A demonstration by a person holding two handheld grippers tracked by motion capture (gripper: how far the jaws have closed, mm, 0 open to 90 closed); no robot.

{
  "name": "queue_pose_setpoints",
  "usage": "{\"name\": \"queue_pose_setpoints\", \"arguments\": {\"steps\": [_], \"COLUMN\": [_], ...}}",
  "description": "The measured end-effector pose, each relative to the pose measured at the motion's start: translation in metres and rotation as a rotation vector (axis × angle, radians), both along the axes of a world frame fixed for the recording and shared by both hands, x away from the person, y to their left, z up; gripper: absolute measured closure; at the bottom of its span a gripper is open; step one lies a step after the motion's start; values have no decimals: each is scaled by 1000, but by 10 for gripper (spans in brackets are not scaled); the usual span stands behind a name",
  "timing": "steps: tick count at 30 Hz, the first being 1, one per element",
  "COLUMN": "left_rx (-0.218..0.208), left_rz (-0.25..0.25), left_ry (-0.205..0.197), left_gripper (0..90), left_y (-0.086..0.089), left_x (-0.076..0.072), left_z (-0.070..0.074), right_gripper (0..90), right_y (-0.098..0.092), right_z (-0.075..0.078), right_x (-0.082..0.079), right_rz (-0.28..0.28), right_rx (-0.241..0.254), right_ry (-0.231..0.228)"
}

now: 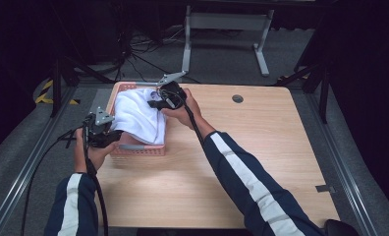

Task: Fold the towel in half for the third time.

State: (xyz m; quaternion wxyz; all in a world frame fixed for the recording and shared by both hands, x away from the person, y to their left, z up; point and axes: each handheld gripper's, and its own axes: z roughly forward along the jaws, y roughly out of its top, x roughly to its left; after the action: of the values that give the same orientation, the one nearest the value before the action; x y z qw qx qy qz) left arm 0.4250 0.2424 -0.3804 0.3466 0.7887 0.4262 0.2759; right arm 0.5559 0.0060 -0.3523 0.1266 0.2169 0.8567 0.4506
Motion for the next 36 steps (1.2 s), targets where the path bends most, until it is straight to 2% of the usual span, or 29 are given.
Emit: {"name": "queue_pose_setpoints", "arguments": {"steps": [3,7,8,12,13,15,17,18,20,22,24,25,27,28,31,32,34,36], "left_rx": [8,-4,4,-8,-16,-21,-51,-51,-97,-121,-122,-147,-140,-144,-157,-167,-156,-164], "left_rz": [-9,14,23,24,32,46,48,48,57,48,40,15,6,-12,-35,-50,-75,-124], "left_ry": [18,21,29,35,45,43,34,34,2,-37,-40,-49,-52,-70,-81,-86,-94,-104], "left_gripper": [631,601,573,507,473,435,403,389,368,332,307,292,285,281,268,264,263,257], "left_y": [-2,-2,-3,0,2,2,4,4,6,5,3,-2,-5,-10,-21,-26,-35,-46], "left_x": [0,1,0,-1,-2,-4,-6,-6,-11,-17,-20,-25,-28,-32,-40,-43,-49,-56], "left_z": [-9,-18,-22,-28,-32,-34,-33,-33,-30,-28,-25,-22,-20,-18,-15,-15,-12,-9], "right_gripper": [649,638,626,567,510,464,451,442,426,409,403,397,396,394,386,381,369,353], "right_y": [1,1,3,3,2,0,-2,-3,-5,-10,-15,-22,-24,-27,-38,-42,-50,-61], "right_z": [-5,-14,-18,-25,-27,-29,-28,-27,-25,-21,-19,-16,-15,-13,-10,-9,-6,-3], "right_x": [1,3,4,5,7,9,7,5,3,-3,-6,-10,-12,-14,-25,-28,-36,-44], "right_rz": [-8,-15,-6,6,-11,-29,-30,-28,-22,-11,-7,-2,2,10,31,38,46,62], "right_rx": [-24,-35,-43,-77,-91,-103,-129,-135,-133,-144,-135,-118,-118,-121,-114,-118,-139,-153], "right_ry": [7,19,17,15,19,24,10,-1,-13,-40,-40,-39,-43,-48,-57,-61,-79,-81]}}
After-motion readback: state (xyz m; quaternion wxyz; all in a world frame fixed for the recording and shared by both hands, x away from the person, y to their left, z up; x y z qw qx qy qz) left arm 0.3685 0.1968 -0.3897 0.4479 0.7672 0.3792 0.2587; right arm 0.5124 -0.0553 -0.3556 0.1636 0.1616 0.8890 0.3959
